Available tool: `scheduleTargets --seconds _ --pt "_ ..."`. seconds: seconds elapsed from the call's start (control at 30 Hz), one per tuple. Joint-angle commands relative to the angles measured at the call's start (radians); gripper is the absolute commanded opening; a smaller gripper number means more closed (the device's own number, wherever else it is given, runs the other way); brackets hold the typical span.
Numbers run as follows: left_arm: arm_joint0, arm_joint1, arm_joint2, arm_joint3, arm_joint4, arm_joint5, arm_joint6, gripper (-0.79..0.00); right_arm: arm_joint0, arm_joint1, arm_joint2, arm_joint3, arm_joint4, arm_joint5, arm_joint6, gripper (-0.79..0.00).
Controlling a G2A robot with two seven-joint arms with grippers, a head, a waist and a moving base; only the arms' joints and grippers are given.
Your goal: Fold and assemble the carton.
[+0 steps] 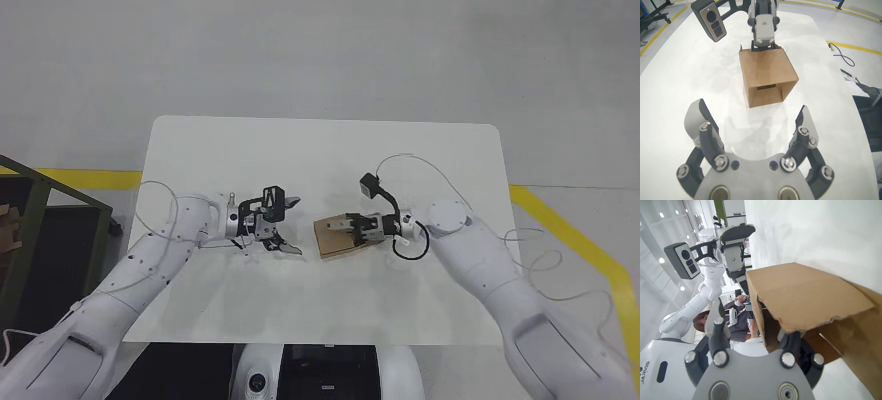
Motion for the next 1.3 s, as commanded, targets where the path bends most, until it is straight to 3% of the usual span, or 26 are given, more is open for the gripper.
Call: scheduleTargets --seconds 0.0,0.47,0.73,0.93,1.27 --pt "0.002 -0.001 0.002 -0.001 0.008 0.015 0.002 0.0 -0.015 0.006 0.012 -0.012 0.004 -0.011 0.006 0.0" --pt "0.011 -0.028 0.053 -0.031 0.022 0.1 -0.015 0.0 -0.131 0.058 0.131 -0.147 0.03 -0.038 -0.023 0.0" --pt "-0.009 -0.057 0.099 0.007 -0.016 0.1 -0.001 0.0 -0.189 0.083 0.189 -0.225 0.044 -0.055 0.002 0.0" --pt "-0.044 -0.083 0.134 0.064 -0.047 0.078 0.025 0.0 -0.182 0.077 0.182 -0.234 0.063 -0.046 0.021 0.0" --pt "-0.104 -0.115 0.177 0.12 -0.021 0.054 0.026 0.0 -0.139 0.043 0.139 -0.136 0.125 -0.079 0.029 0.0"
